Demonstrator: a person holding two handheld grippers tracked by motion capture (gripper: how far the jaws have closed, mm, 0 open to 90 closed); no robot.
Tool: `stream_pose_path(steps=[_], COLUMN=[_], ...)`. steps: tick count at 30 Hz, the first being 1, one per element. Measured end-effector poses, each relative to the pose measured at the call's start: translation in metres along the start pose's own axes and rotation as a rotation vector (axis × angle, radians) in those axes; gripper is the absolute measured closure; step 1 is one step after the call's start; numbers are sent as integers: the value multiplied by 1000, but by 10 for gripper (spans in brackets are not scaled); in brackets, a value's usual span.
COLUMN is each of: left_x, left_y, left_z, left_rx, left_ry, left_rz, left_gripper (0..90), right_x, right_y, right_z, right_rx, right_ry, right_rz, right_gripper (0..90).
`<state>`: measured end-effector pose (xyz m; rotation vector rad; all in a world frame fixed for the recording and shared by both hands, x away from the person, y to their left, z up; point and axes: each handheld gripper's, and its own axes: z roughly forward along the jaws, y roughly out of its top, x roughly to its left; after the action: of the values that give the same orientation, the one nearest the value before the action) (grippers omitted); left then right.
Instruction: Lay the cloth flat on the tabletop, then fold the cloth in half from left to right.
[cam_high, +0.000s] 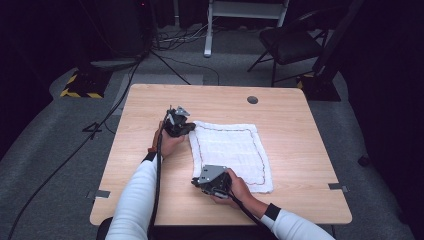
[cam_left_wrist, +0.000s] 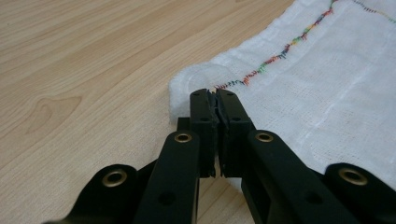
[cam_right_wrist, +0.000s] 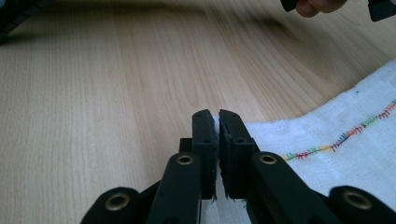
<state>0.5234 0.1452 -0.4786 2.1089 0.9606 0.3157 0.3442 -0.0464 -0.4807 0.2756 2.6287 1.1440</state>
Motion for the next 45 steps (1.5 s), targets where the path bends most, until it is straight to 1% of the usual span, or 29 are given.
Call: stream_pose_path(steps=[2,6,8,12,14,15,18,19,23,26,27,31,34,35,37,41,45], left_x=[1,3,2,2,1,1,3,3,2,1,0,-5,-10,-12,-16,-27,-41], left_y=[-1,-2,-2,-2,-2,-2,-2,-2,-1,2,3,12,22,24,30,43,56], left_z=[-2,-2,-2,-2,-3,-4,-5,-5,-7,-8,-9,-8,-6,-6,-3,3,12], left_rx=[-6,-9,-5,-4,-8,-11,-12,-18,-25,-41,-48,-65,-59,-62,-62,-61,-67], left_ry=[1,-3,2,3,6,7,13,12,13,16,12,22,32,39,38,34,17], left_rz=[-13,-23,-16,-15,-10,-15,-6,-10,-10,-9,-14,-4,17,26,27,56,81], left_gripper=[863,863,863,863,864,864,864,864,864,864,864,863,863,863,863,863,863], right_x=[0,0,0,-1,-1,-1,-1,-1,-3,-5,-6,-9,-12,-14,-15,-18,-22], right_y=[2,4,4,4,4,4,6,6,8,8,8,7,6,5,3,-4,-12], right_z=[0,0,0,-1,-1,-1,-3,-4,-9,-16,-18,-28,-36,-40,-47,-60,-74], right_rx=[-6,-11,-10,-12,-13,-15,-22,-23,-33,-44,-48,-61,-71,-78,-82,-90,-103], right_ry=[-1,2,2,2,1,0,-3,-5,-10,-17,-19,-39,-55,-62,-72,-92,-108], right_rz=[-4,-8,-10,-12,-13,-13,-15,-19,-16,-10,-6,0,5,14,21,37,61], right_gripper=[860,860,860,861,861,861,862,862,862,862,862,862,862,863,863,863,863])
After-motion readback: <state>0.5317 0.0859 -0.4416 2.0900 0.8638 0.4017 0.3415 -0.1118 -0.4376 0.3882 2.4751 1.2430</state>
